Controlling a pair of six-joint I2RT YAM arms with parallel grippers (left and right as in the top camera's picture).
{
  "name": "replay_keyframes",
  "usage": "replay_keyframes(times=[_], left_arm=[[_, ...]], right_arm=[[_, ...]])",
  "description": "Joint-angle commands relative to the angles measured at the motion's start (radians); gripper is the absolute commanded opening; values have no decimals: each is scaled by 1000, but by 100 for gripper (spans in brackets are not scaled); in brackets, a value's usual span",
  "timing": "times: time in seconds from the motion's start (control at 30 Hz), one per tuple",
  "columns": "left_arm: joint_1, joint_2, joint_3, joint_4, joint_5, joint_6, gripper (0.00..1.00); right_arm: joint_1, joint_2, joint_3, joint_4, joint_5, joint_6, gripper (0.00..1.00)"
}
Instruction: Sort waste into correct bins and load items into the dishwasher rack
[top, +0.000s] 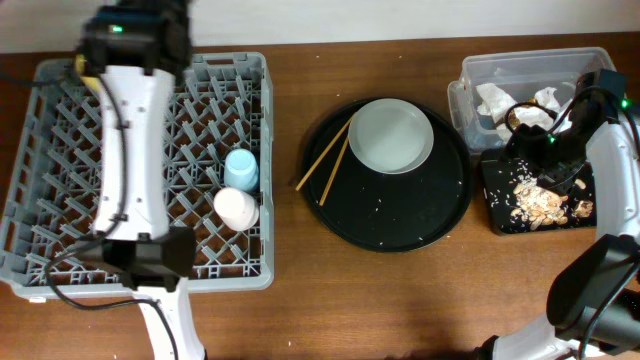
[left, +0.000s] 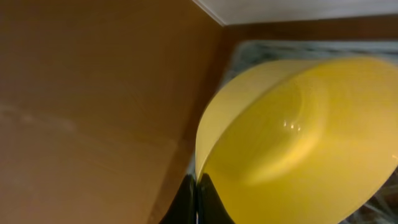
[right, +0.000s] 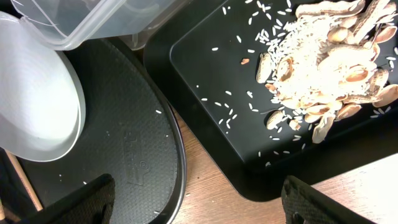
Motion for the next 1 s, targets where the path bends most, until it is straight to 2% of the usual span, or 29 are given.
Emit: replay_keyframes(times=[0.0,0.1,0.37,0.43,0.67,0.87,0.97], left_arm=[[60,7,-114,154,-113,70,0],[34,7,-298,384,-166,138,0],[-109,9,-654,766,-125,172,0],[-111,9,-682,811,-72,182,0],[-111,23,-766,872,-85,191,0],[-151,22,-766,922,-129,378,0],[-214,22,-766,1015,-129,552,0]], right_arm=[[1,-12,2,1,6,8,87],[1,-12,2,1,6,8,87],[1,-12,2,4,13,8,87],[1,-12,2,4,13,8,87],[1,-12,2,5,13,7,87],[1,-12,2,9,13,8,90],[1,-12,2,11,13,8,90]])
